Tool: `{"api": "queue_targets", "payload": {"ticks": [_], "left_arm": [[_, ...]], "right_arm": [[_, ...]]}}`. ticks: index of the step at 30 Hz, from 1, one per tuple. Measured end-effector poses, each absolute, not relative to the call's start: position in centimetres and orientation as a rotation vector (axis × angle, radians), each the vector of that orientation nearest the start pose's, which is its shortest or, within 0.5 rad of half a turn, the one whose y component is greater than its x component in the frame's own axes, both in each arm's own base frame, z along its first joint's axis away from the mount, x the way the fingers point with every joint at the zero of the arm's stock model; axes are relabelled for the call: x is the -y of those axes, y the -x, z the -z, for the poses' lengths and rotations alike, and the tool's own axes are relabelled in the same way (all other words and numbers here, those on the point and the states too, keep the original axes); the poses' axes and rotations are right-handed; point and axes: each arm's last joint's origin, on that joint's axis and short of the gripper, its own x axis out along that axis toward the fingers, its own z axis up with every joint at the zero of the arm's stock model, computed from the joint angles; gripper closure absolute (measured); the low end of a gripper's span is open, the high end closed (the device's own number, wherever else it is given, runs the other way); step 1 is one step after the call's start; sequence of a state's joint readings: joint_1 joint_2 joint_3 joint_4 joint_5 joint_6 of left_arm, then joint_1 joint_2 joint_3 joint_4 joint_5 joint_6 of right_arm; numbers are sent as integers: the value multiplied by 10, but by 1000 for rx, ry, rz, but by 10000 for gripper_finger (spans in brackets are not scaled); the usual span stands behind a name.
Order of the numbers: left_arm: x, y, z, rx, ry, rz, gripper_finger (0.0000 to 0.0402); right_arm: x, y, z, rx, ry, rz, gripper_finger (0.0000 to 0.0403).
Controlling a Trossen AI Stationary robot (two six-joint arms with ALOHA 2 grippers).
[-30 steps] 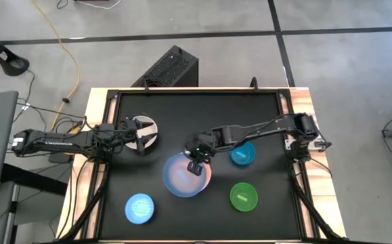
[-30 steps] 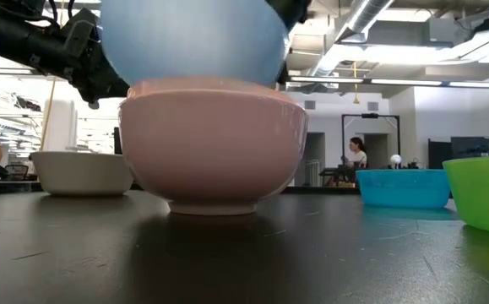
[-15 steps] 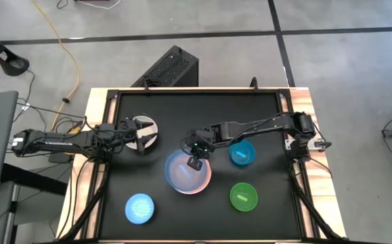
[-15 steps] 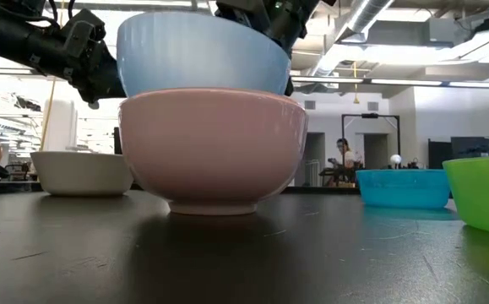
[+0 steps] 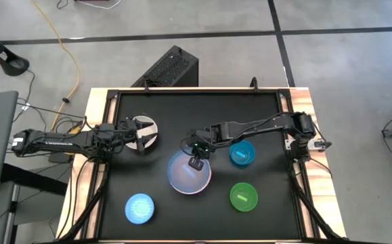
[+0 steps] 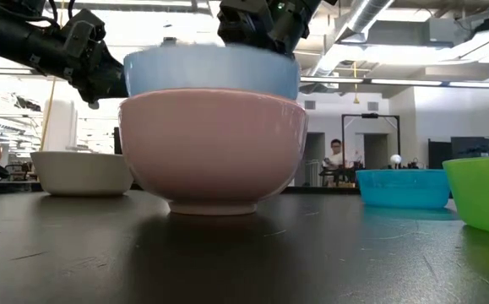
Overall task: Nest bowls inside each other
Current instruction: Stack the top transparent blue bowl on top of the transparent light orange bowl
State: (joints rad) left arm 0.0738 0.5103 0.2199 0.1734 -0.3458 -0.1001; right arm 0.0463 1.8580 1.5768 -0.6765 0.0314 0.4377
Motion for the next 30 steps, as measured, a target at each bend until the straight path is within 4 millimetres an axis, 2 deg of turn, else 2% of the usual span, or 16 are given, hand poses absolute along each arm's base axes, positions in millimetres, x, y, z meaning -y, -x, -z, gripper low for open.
{"api": "queue_targets", "payload": {"ticks": [10,16,21,25,30], "left_arm": [[-20,-135,-209,-95,84,-425,170],[-20,-135,-209,-96,84,-425,170],[-20,-135,-209,-96,84,-425,170],[-20,-135,-209,-96,84,-425,170],[-20,-135,-208,-99,83,-426,170]], "right_arm": [[-17,-401,-269,-955,-370,192,291],[-14,-397,-297,-985,-348,150,258],[-16,-399,-314,-945,-298,112,245],[-22,-402,-317,-916,-233,-22,268],[-26,-408,-303,-921,-224,-85,358]]}}
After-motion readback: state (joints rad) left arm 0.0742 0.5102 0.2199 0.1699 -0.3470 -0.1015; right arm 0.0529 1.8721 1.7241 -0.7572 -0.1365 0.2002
